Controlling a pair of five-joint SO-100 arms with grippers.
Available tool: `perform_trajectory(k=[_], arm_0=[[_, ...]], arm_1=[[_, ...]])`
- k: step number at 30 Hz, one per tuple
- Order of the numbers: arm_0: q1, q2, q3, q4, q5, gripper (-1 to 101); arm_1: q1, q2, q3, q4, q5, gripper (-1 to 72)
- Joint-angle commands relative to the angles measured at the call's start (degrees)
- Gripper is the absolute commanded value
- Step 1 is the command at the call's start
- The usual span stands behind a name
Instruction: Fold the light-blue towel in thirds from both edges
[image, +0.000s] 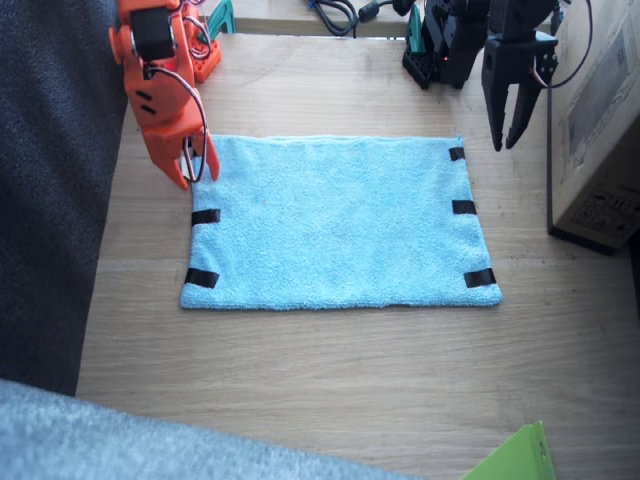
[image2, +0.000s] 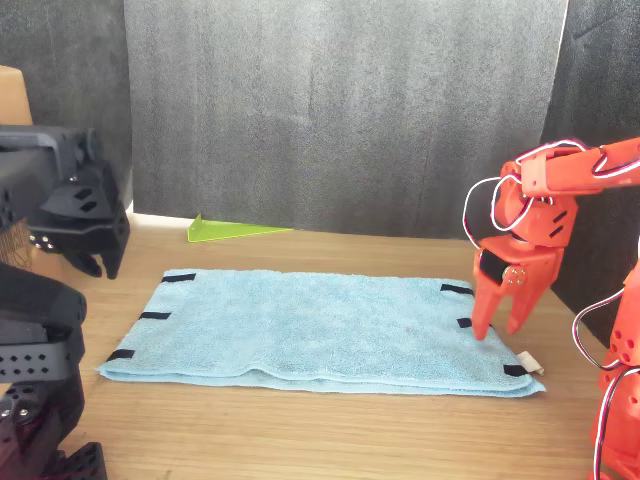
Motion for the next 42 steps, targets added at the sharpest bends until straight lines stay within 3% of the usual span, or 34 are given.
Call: perform_trajectory(k=[1,17,26,42], arm_0=[[1.23,1.05,0.09,0.26,0.44,9],[-0.09,-0.26,-2.11,1.05,0.97,11],[-4.04,-12.22,-6.86,0.97,0.26,22],[-9.05,-31.82,-12.39,-2.20,-1.76,24]], arm_1=[[0.62,-0.18,-1.05,-0.62,0.35,25.6],[0.09,-5.36,-2.46,-1.67,-1.05,24.2],[0.09,-5.62,-2.46,-1.67,-0.88,23.4],[0.09,-6.06,-2.81,-1.41,-1.14,23.3]])
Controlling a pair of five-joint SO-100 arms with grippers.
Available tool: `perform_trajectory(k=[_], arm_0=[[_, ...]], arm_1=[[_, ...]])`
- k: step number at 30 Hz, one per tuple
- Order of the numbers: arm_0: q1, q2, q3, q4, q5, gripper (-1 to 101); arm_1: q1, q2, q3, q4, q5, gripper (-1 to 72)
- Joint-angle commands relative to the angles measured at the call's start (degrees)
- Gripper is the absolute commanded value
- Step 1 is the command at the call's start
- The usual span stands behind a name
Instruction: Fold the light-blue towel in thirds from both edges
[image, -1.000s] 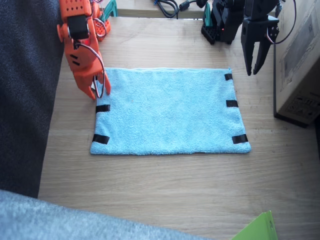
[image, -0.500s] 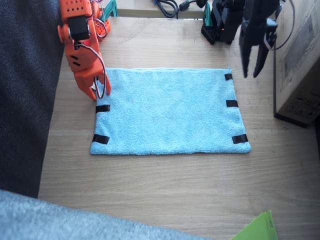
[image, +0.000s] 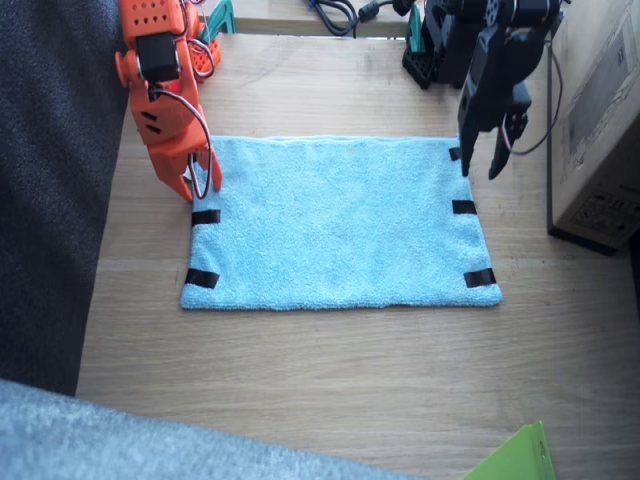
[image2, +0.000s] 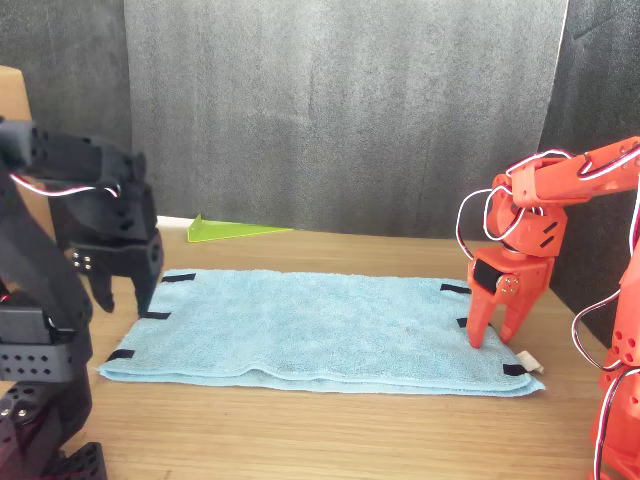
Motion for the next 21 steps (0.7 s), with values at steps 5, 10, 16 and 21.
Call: perform_trajectory(k=[5,10,16,21], arm_0=[[-1.76,-2.29,-3.96,0.97,0.26,23],[-1.76,-5.27,-5.89,2.29,0.44,23],[-0.88,-8.70,-8.00,4.04,0.26,23],[-0.88,-12.13,-10.63,5.80,0.18,23]], arm_1=[[0.18,0.00,0.00,0.09,-0.18,23.1],[0.26,-0.35,-0.26,0.09,-0.53,23.1],[0.26,-0.53,-0.44,0.18,-0.70,23.0],[0.35,-0.62,-0.44,0.53,-0.62,22.9]])
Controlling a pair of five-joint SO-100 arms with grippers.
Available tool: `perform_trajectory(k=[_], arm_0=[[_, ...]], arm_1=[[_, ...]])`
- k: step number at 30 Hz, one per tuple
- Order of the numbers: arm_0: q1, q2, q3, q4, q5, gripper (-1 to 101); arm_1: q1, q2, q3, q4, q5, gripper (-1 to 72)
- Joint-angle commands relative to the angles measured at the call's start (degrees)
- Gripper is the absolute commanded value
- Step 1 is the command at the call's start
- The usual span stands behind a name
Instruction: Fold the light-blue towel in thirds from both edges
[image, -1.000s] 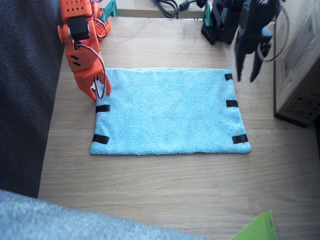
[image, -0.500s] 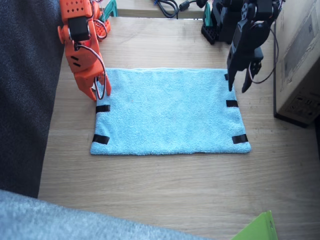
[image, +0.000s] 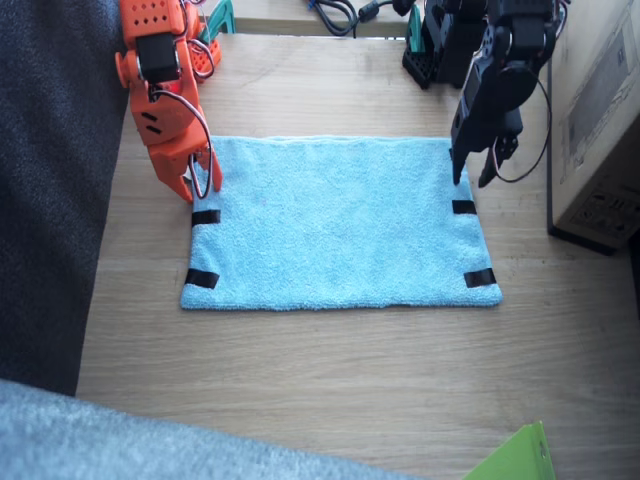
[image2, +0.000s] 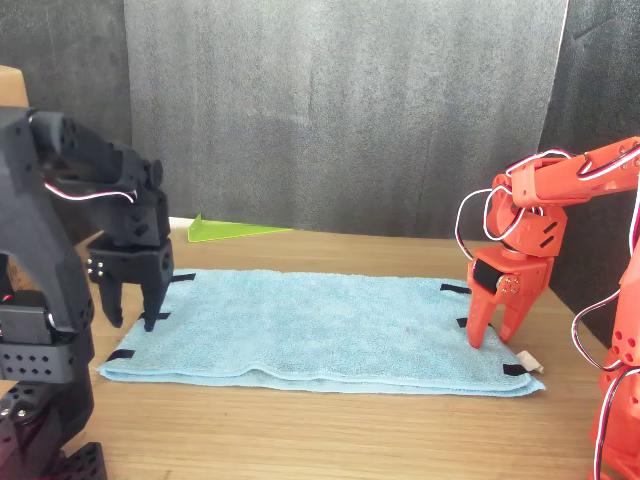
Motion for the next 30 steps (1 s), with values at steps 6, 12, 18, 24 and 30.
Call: perform_trajectory(k=[6,12,18,24,30], arm_0=[[0.62,-3.96,-5.36,3.69,0.79,22],[0.44,-6.94,-7.91,5.63,1.23,22],[0.35,-7.38,-8.17,5.80,1.58,15],[0.26,-7.38,-8.17,5.89,1.58,4],[-0.18,-7.12,-8.09,5.89,1.14,0]], arm_1=[[-0.09,-0.62,-0.35,0.88,0.44,22.7],[-0.09,-0.70,-0.53,0.88,0.44,22.7],[0.00,-1.49,-1.14,1.23,0.35,22.5],[0.00,-1.85,-1.41,1.49,0.18,21.2],[0.09,-1.93,-1.41,1.58,-0.18,19.1]])
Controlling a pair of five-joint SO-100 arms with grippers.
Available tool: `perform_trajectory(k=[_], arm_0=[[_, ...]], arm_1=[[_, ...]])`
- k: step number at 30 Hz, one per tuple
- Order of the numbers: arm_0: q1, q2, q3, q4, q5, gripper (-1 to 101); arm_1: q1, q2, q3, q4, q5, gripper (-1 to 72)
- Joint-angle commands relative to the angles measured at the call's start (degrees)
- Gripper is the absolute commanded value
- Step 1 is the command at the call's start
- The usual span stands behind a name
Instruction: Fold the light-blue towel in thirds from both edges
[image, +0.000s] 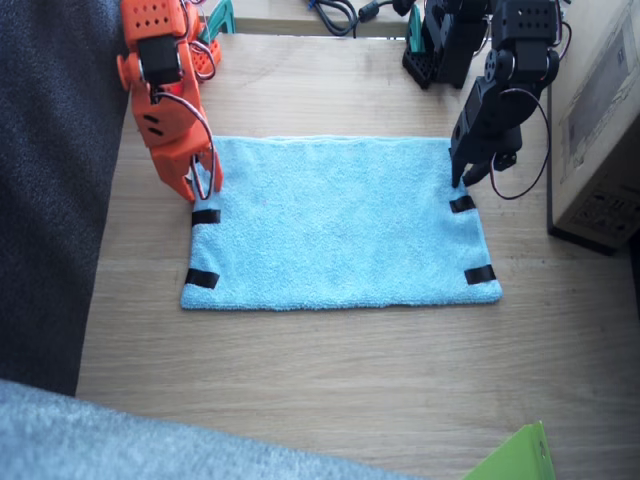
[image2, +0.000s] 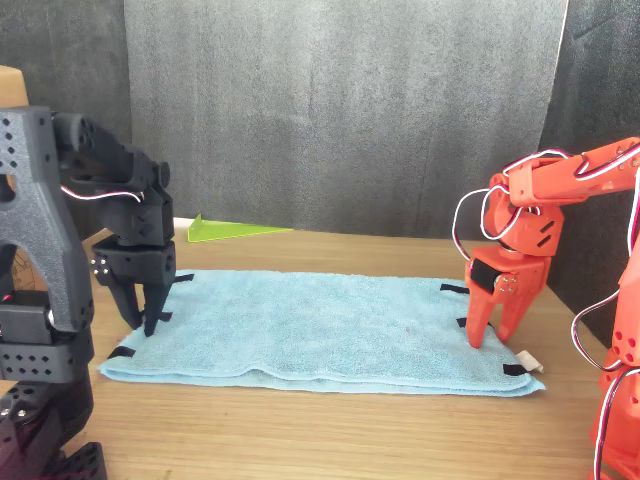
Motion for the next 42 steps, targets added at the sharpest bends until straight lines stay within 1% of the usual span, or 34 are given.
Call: perform_trajectory(k=[1,3,5,9,12,23,32,42], arm_0=[[0.00,0.88,-0.62,0.44,0.35,0],[0.00,0.97,-0.44,0.44,0.26,0],[0.09,1.32,-0.09,0.35,0.26,0],[0.09,2.20,0.79,0.00,0.26,0],[0.09,2.72,1.32,-0.09,0.26,0],[0.44,3.87,2.46,-0.70,0.53,0],[0.62,4.66,3.16,-1.14,0.53,0],[0.62,5.36,3.87,-1.49,0.53,0]], arm_1=[[0.44,-0.44,0.09,0.44,-0.26,18.7],[0.44,-0.44,0.09,0.53,-0.26,18.0],[0.53,-0.53,0.09,0.53,-0.35,15.7],[0.70,-0.88,-0.09,1.05,-0.53,4.9],[0.70,-1.23,-0.35,1.58,-0.35,0.1],[1.85,0.00,-0.79,3.16,-0.09,0.1],[5.45,4.83,-5.19,9.67,-0.18,0.1],[10.55,3.60,-15.73,17.05,0.88,0.1]])
